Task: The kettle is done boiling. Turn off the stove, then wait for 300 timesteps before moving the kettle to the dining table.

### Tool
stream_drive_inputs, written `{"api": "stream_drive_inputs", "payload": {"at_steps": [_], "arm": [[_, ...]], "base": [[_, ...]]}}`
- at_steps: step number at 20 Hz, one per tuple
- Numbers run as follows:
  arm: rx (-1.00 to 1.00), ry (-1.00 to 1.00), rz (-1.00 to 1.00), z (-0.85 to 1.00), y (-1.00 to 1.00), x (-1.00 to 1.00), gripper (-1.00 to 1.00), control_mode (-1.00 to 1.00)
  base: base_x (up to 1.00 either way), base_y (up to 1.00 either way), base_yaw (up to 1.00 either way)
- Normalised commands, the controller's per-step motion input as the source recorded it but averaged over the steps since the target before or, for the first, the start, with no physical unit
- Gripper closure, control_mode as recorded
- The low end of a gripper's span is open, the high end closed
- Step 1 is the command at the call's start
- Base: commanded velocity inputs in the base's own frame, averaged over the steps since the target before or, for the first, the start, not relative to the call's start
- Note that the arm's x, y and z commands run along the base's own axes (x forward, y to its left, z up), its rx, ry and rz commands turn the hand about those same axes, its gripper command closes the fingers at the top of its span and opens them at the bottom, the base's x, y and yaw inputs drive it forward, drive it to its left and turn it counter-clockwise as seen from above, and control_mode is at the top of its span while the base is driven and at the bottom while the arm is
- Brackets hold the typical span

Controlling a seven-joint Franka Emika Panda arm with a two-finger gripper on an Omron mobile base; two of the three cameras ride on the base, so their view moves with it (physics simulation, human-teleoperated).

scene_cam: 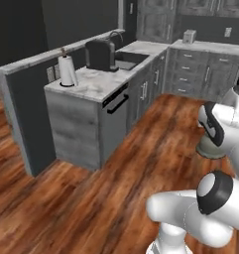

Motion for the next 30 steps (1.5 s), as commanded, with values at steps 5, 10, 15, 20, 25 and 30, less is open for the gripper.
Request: {"api": "stream_drive_inputs", "payload": {"at_steps": [5,10,15,20,25,30], "arm": [[0.0,0.0,0.0,0.0,0.0,0.0,1.0,1.0],[0.0,0.0,0.0,0.0,0.0,0.0,1.0,1.0],[0.0,0.0,0.0,0.0,0.0,0.0,1.0,1.0],[0.0,0.0,0.0,0.0,0.0,0.0,1.0,1.0],[0.0,0.0,0.0,0.0,0.0,0.0,1.0,1.0],[0.0,0.0,0.0,0.0,0.0,0.0,1.0,1.0]], "base": [[0.17,0.36,-0.55],[0.06,0.56,-0.52],[0.02,0.91,-0.4],[0.03,0.95,-0.38],[0.03,0.96,-0.36],[0.03,0.92,-0.37]]}}
